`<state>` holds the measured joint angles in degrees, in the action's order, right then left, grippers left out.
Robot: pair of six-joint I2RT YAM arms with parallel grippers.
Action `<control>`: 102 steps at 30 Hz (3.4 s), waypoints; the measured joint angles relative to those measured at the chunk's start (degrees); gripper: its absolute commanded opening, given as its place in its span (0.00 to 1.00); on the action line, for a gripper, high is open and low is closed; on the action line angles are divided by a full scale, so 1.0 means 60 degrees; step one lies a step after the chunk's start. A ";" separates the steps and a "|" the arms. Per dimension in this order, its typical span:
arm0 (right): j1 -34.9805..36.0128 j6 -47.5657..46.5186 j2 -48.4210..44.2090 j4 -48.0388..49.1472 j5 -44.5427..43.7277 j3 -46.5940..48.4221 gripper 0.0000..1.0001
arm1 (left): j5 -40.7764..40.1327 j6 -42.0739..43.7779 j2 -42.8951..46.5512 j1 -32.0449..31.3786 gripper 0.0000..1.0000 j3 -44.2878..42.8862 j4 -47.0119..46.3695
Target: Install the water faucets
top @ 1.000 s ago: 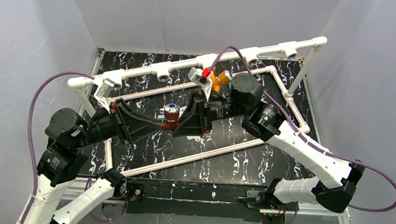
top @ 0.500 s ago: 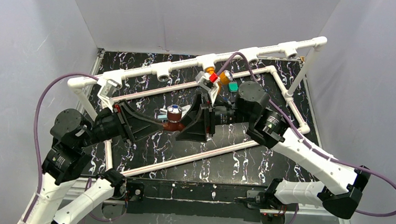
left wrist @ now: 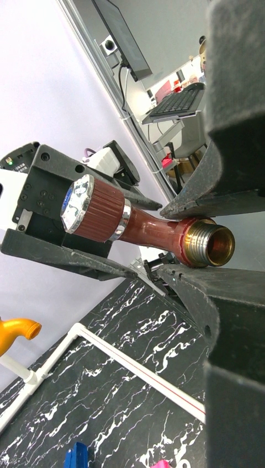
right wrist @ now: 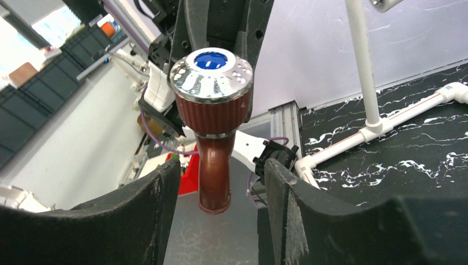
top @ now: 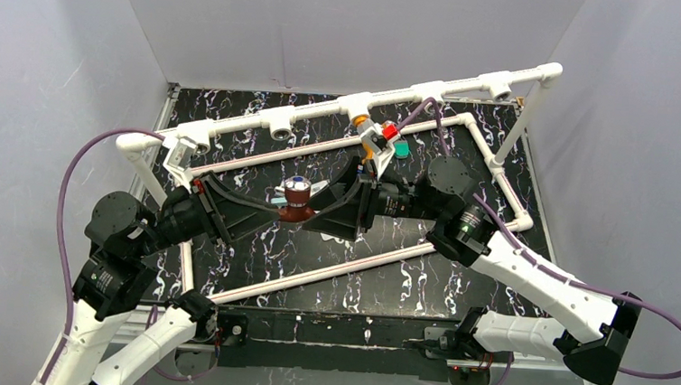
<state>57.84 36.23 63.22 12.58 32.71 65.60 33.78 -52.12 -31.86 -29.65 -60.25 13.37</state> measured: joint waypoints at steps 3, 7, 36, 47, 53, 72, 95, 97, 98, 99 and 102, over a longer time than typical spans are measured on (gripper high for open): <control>0.0004 0.0233 0.0000 0.0423 -0.0229 -0.0248 0.62 | -0.0073 -0.0051 0.0015 0.0000 0.00 0.0066 -0.0055; 0.0004 0.0481 0.0004 0.0874 -0.0437 -0.0452 0.60 | -0.0149 -0.0076 0.0015 0.0000 0.00 0.0109 -0.0062; 0.0069 0.0725 0.0153 0.1610 -0.0790 -0.0601 0.51 | -0.0743 -0.0219 0.0026 0.0000 0.00 0.0277 -0.0095; 0.0069 0.0568 0.0153 0.1359 -0.0929 -0.0601 0.46 | -0.0754 -0.0255 0.0026 0.0000 0.00 0.0295 -0.0160; 0.0073 0.0455 0.0153 0.1355 -0.0922 -0.0601 0.28 | -0.0783 -0.0280 0.0026 0.0000 0.00 0.0328 -0.0164; 0.0124 -0.0066 0.0084 0.0863 -0.0998 -0.0594 0.01 | -0.1249 -0.0164 -0.0018 0.0000 0.57 0.0372 0.0117; 0.0138 -0.3497 -0.0841 -0.5756 -0.4670 0.3989 0.01 | -0.3340 0.2299 -0.3883 0.0000 0.69 -0.3905 0.1523; 0.0138 -0.3741 -0.0772 -0.6386 -0.5242 0.4594 0.01 | -0.3479 0.2452 -0.4317 0.0000 0.69 -0.4156 0.1453; 0.0138 -0.3840 -0.0765 -0.6663 -0.5523 0.4819 0.01 | -0.3541 0.2521 -0.4517 0.0000 0.69 -0.4240 0.1381; 0.0138 -0.3920 -0.0765 -0.6940 -0.5818 0.5020 0.01 | -0.3603 0.2601 -0.4710 0.0000 0.69 -0.4320 0.1315; 0.0138 -0.4120 -0.0780 -0.7628 -0.6685 0.5464 0.01 | -0.3818 0.2827 -0.5180 0.0000 0.69 -0.4462 0.1075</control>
<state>58.67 11.51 58.54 -33.19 -7.40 98.39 10.87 -35.16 -62.94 -29.65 -87.02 19.81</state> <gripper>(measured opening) 0.255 0.686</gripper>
